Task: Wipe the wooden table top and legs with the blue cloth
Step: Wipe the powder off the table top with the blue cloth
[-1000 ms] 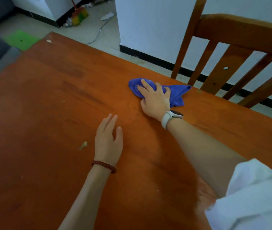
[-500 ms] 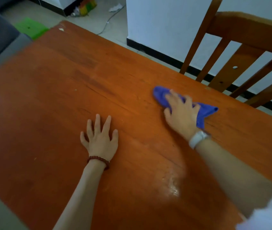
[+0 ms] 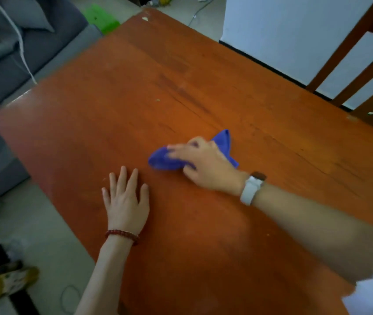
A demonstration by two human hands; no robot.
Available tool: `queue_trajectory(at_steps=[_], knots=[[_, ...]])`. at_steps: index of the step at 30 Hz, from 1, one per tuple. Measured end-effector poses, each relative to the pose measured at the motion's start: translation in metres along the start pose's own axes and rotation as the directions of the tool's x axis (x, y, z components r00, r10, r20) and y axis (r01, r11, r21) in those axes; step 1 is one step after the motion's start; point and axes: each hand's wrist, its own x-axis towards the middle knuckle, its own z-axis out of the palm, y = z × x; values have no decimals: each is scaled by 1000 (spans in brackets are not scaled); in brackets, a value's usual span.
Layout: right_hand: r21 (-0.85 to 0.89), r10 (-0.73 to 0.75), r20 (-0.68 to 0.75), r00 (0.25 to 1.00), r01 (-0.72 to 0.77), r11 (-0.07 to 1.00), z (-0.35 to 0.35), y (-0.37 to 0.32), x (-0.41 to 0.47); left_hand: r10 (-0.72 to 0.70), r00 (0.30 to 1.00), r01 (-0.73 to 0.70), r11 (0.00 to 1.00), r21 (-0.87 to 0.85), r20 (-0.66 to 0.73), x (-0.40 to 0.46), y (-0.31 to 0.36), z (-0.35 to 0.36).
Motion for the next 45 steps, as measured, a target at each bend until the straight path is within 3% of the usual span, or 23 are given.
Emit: queue_trajectory(at_steps=[2,4,5,7,10,12,13,14,16,18,20,22,23,26,28,29,31,34,35,37,39,41,45], knots=[[-83,224,-191,956,-243,967,-14,21,24,64,998,-64,997,-34,8,-7,-5,-2],[-207,442,-227,868,-487,849,-18,30,51,95,995,-97,991,-92,-33,-15,-11,-6],[-236,490,-212,846,-531,814,-11,26,62,91,994,-96,990,-108,-55,-19,-15,-8],[-281,423,-135,896,-444,851,12,2,71,21,996,-31,993,-116,-85,-28,-29,-10],[-251,36,86,996,-13,968,56,-57,37,-149,980,137,986,-99,-131,-36,-52,-12],[-108,-235,211,949,262,959,65,-85,-5,-204,968,185,974,-131,-150,-39,-63,-15],[-15,-304,257,917,319,948,62,-89,-22,-209,967,185,970,-155,-149,-41,-67,-15],[68,-327,266,907,321,945,55,-88,-31,-199,969,172,969,-175,-148,-44,-71,-15],[137,-261,123,958,244,960,39,-73,-23,-158,977,131,974,-184,-143,-49,-74,-15],[4,-55,-35,998,55,998,20,-50,7,-144,981,125,982,-141,-133,-52,-75,-14],[-203,157,-66,985,-167,965,8,-24,34,-162,981,155,986,-66,-110,-52,-73,-14],[-281,273,-51,961,-276,919,11,-14,34,-184,978,185,983,-3,-98,-53,-69,-12],[-307,243,-29,970,-240,921,19,-17,22,-183,978,185,983,12,-102,-55,-66,-12],[-283,-87,106,991,113,952,41,-47,-50,-150,982,149,989,-23,-117,-60,-51,-7],[-176,-270,251,930,318,932,41,-63,-109,-113,987,108,993,-49,-117,-66,-40,0],[-99,-309,296,904,351,931,35,-65,-132,-89,990,84,995,-52,-112,-69,-34,4],[27,-283,233,930,285,958,15,-56,-152,-47,996,44,998,-37,-76,-77,-23,12],[12,30,-96,995,-29,1000,-24,-19,-132,-12,1000,12,998,56,-9,-87,-13,24],[-32,185,-209,960,-196,980,-37,-5,-119,-15,1000,15,997,73,-2,-88,-12,25],[-81,495,-340,799,-549,832,-56,25,-94,-31,999,30,996,79,11,-87,-13,25],[-52,705,-333,626,-759,649,-58,43,-76,-31,999,29,995,96,19,-87,-13,24],[-133,726,-295,622,-779,613,-42,39,-73,-27,999,25,994,108,17,-88,-13,24],[-293,465,-154,872,-490,821,9,-20,-106,-29,999,26,995,98,33,-89,-13,23]])
